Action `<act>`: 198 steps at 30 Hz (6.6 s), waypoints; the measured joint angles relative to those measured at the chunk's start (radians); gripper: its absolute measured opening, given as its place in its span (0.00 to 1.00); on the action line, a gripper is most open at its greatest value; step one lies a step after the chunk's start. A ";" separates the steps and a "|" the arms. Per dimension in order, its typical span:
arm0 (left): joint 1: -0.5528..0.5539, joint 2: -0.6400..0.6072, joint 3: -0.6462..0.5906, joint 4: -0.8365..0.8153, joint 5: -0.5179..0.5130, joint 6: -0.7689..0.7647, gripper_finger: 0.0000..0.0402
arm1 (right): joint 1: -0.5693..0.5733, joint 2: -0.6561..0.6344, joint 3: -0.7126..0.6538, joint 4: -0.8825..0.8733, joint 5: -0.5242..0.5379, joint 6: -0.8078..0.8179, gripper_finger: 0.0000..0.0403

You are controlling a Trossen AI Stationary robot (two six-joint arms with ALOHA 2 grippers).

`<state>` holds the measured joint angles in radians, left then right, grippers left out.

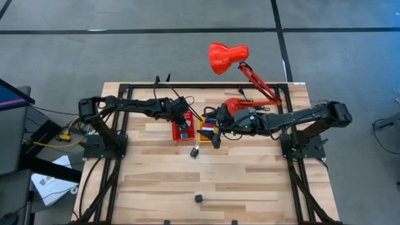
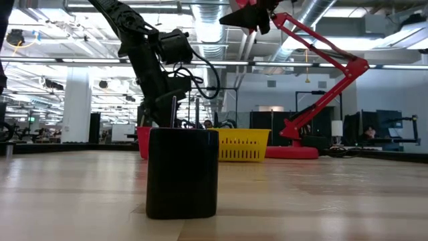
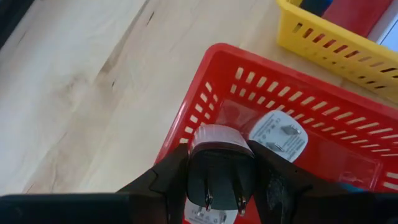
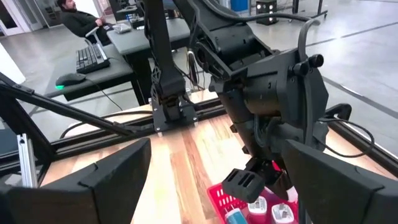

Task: Pick & Place Office items
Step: Put the white charger adapter into the red basket, then put the bottom black charger adapter into the red basket

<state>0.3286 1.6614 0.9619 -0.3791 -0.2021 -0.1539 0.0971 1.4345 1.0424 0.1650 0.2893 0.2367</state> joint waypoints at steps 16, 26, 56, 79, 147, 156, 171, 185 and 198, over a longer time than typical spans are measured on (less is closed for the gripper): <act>-0.016 0.018 -0.001 -0.007 -0.001 -0.007 0.34 | 0.000 0.000 0.000 0.000 0.000 0.000 0.88; -0.019 0.027 -0.001 0.007 -0.005 -0.008 0.34 | 0.000 0.000 0.000 0.000 0.000 0.000 0.88; -0.043 0.049 -0.002 0.037 -0.002 -0.001 0.41 | 0.001 0.000 0.000 -0.008 0.000 0.000 0.88; -0.105 -0.529 -0.096 0.129 0.073 -0.015 0.48 | 0.016 0.012 0.000 -0.240 -0.026 0.147 0.89; -0.725 -0.729 -0.289 0.291 0.143 -0.315 0.52 | 0.446 0.698 0.342 -0.251 -0.119 0.088 0.77; -0.725 -0.729 -0.289 0.290 0.130 -0.315 0.52 | 0.446 0.700 0.340 -0.273 -0.116 0.096 0.65; -0.725 -0.729 -0.288 0.290 0.121 -0.315 0.52 | 0.444 0.700 0.339 -0.248 -0.183 0.089 0.32; -0.725 -0.729 -0.288 0.258 -0.041 -0.157 0.52 | 0.303 0.352 0.338 -0.443 -0.078 0.266 0.33; -0.690 -0.528 -0.287 0.635 -0.254 -0.043 0.52 | 0.131 0.128 0.340 -0.366 -0.009 0.185 0.34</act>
<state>-0.3613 1.1333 0.6750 0.2554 -0.4557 -0.1969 0.2276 1.5623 1.3819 -0.2005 0.2803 0.4218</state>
